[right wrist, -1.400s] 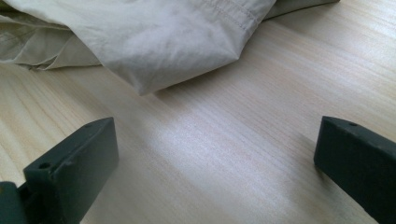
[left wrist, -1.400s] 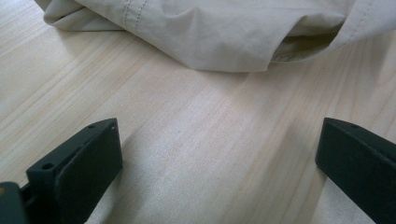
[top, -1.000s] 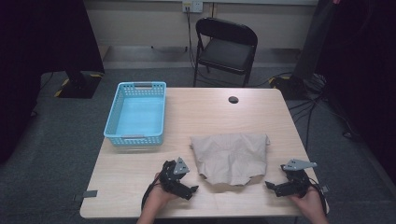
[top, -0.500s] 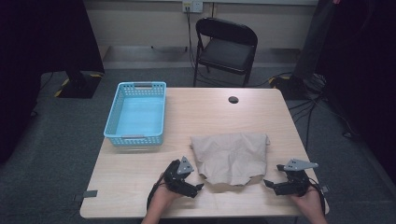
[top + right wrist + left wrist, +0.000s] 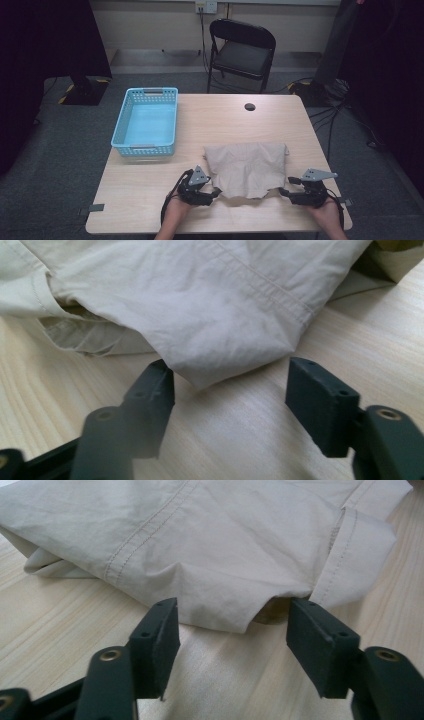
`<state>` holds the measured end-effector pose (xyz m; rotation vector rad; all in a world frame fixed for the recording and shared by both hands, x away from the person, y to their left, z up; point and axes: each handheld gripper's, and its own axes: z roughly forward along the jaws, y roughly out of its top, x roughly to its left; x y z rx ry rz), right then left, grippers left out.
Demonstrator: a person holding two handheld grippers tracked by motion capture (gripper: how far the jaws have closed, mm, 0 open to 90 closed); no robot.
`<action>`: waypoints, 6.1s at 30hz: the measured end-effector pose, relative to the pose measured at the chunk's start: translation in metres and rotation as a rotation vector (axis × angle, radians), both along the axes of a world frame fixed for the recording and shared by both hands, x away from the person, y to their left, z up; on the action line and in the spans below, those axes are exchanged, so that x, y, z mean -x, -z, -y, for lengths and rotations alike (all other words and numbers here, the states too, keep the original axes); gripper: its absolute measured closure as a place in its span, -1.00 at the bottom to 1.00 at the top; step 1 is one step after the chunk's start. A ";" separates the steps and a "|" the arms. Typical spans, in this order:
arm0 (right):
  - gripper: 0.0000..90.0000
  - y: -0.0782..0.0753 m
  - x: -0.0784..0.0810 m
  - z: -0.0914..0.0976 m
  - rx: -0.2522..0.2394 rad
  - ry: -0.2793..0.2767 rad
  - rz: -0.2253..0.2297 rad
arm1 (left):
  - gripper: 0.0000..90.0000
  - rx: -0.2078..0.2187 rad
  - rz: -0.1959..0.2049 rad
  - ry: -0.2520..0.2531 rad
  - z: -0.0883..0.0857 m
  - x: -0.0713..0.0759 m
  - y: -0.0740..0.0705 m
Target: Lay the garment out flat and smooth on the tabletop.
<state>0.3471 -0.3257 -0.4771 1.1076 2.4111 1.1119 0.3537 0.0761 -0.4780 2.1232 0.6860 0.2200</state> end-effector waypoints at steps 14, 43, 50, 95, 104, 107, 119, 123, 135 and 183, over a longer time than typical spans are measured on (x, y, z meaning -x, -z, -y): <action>0.60 -0.002 0.000 0.000 -0.088 -0.020 0.020 | 0.57 0.028 -0.031 0.052 0.008 0.000 0.000; 0.96 -0.015 0.021 0.009 -0.284 -0.087 -0.033 | 0.99 0.123 -0.136 0.152 0.006 0.014 -0.017; 0.96 -0.019 0.024 0.007 -0.305 -0.106 -0.039 | 0.99 0.161 -0.138 0.166 0.003 0.019 -0.027; 0.96 -0.077 -0.026 -0.004 -0.442 -0.032 0.006 | 0.99 0.196 -0.028 0.000 0.011 -0.026 -0.095; 0.96 -0.084 -0.054 -0.005 -0.430 0.044 0.019 | 0.99 0.194 -0.019 -0.083 0.016 -0.053 -0.103; 0.97 -0.085 -0.064 -0.002 -0.433 0.076 0.021 | 0.99 0.212 -0.019 -0.109 0.018 -0.062 -0.104; 0.95 -0.080 -0.104 -0.002 -0.399 0.174 0.045 | 0.97 0.178 0.007 -0.229 0.027 -0.099 -0.099; 0.91 -0.077 -0.114 -0.006 -0.373 0.197 0.064 | 0.91 0.150 0.026 -0.243 0.032 -0.109 -0.099; 0.60 -0.075 -0.132 -0.010 -0.294 0.230 0.082 | 0.69 0.146 -0.019 -0.289 0.036 -0.132 -0.087; 0.91 -0.045 -0.100 -0.025 -0.334 0.098 -0.009 | 0.98 0.026 0.019 -0.133 0.043 -0.075 -0.049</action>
